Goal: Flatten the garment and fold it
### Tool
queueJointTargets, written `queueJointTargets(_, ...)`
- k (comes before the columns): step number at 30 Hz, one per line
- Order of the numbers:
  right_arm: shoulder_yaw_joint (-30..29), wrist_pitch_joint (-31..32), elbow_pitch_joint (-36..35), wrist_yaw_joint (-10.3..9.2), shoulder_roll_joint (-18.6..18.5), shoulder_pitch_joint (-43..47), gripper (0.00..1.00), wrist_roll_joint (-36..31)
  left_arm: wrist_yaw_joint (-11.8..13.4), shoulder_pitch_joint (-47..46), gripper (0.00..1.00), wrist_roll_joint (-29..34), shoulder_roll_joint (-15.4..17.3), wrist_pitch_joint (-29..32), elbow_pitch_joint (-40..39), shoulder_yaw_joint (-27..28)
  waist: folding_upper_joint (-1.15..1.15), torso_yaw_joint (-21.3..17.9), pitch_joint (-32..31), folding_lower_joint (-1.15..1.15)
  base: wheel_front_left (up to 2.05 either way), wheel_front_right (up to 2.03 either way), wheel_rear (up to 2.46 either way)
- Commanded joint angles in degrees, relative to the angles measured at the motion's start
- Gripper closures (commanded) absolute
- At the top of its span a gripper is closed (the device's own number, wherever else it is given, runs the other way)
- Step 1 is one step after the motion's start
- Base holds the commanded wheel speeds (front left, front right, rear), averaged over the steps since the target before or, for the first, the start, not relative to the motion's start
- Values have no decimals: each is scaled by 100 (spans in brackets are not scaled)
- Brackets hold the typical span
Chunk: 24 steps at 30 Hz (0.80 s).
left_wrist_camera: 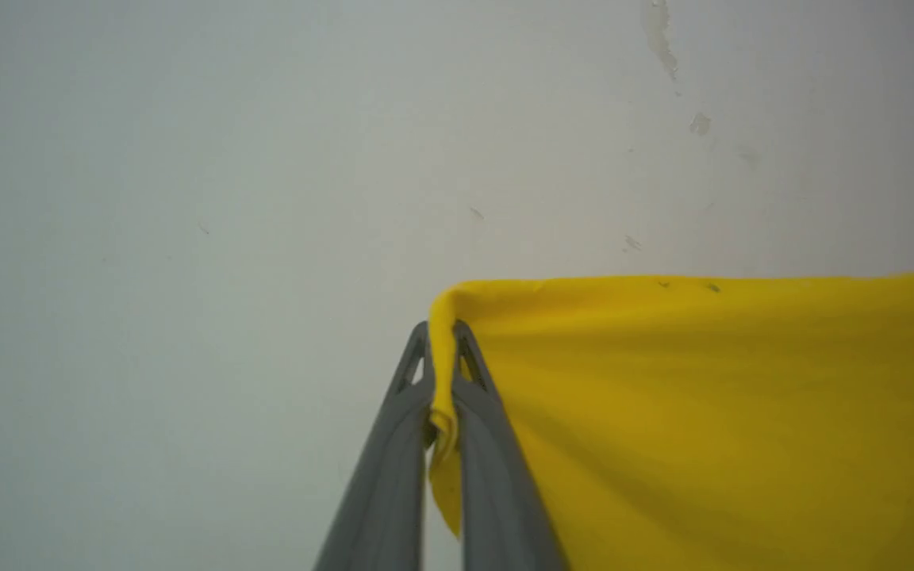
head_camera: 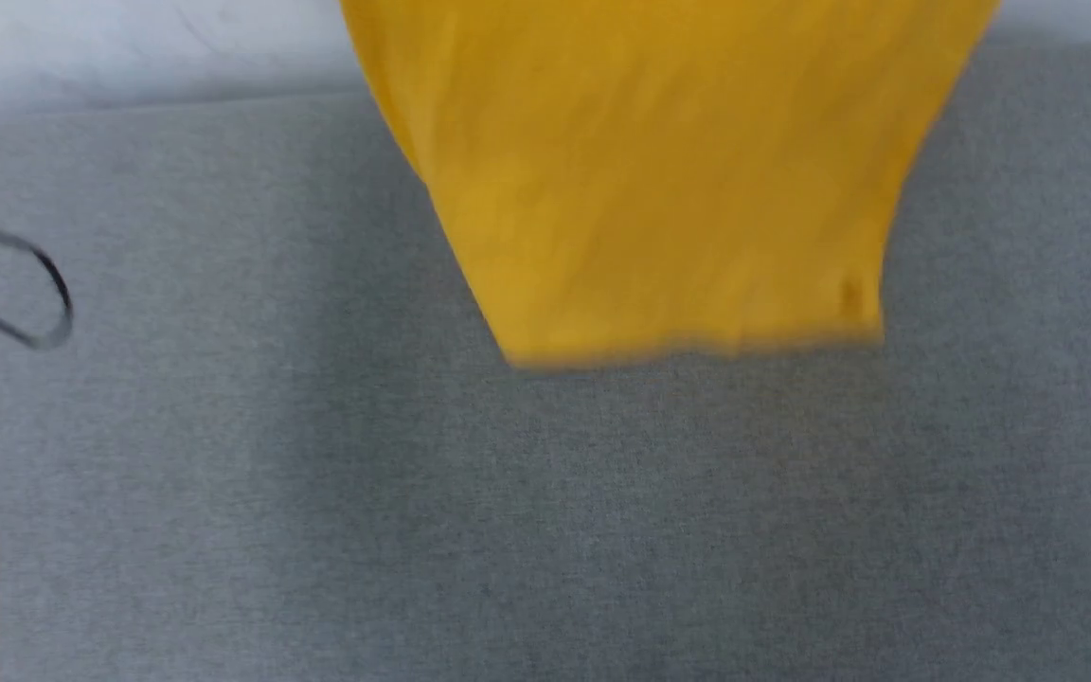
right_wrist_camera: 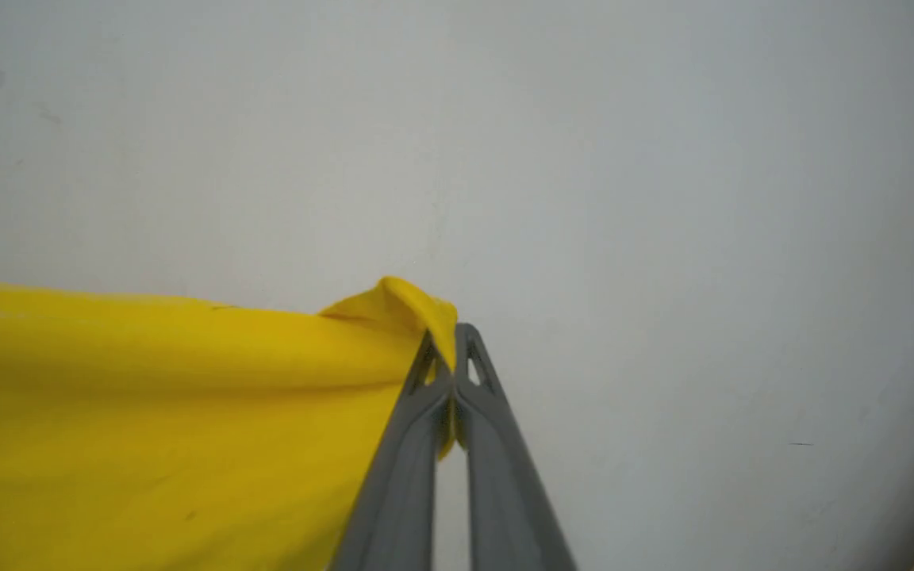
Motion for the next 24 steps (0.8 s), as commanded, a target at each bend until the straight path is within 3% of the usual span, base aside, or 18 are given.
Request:
queueJointTargets(1,-15,-329,175,-12,13,-417,100,-159,-14,-389,100,84,31,-172,176,14,0,-195,434,-1,0,0,0)
queueJointTargets(6,215,-1048,660,-12,89,-1275,100,-414,-76,-1307,100,234,32,-608,728,-33,0,-263,671,-1,0,0,0)
queueJointTargets(12,707,-1364,1184,-12,245,-1590,100,-262,-213,-1707,100,262,-28,-867,1320,-106,0,-272,866,-1,0,0,0)
queueJointTargets(24,1855,-1638,1995,-12,455,-854,100,591,-467,-513,100,39,-302,-1082,2026,-123,0,-132,941,-1,0,0,0)
